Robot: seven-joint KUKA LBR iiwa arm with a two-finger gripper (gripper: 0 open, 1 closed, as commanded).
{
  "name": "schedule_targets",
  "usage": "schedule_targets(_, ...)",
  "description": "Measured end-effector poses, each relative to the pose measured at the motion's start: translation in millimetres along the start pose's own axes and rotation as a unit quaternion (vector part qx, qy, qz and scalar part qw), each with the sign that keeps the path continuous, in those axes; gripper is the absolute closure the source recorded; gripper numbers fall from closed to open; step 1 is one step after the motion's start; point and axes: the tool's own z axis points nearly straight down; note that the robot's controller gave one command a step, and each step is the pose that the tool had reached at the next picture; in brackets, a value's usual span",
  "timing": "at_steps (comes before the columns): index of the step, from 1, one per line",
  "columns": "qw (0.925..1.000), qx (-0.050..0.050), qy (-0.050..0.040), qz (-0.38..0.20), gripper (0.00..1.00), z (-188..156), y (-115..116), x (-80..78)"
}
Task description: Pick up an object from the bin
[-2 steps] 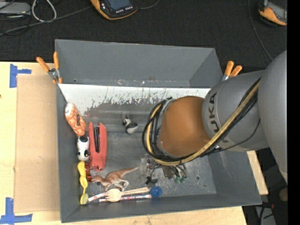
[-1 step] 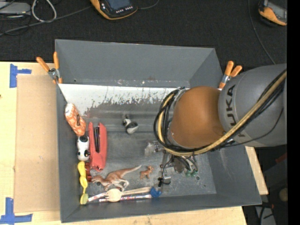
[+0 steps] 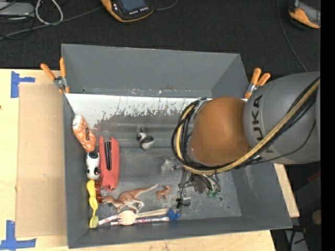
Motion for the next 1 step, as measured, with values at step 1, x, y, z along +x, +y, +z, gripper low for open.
schedule_targets(1,0.9999,0.0,-0.0078,-0.011,0.0,76.9,2.2,15.2)
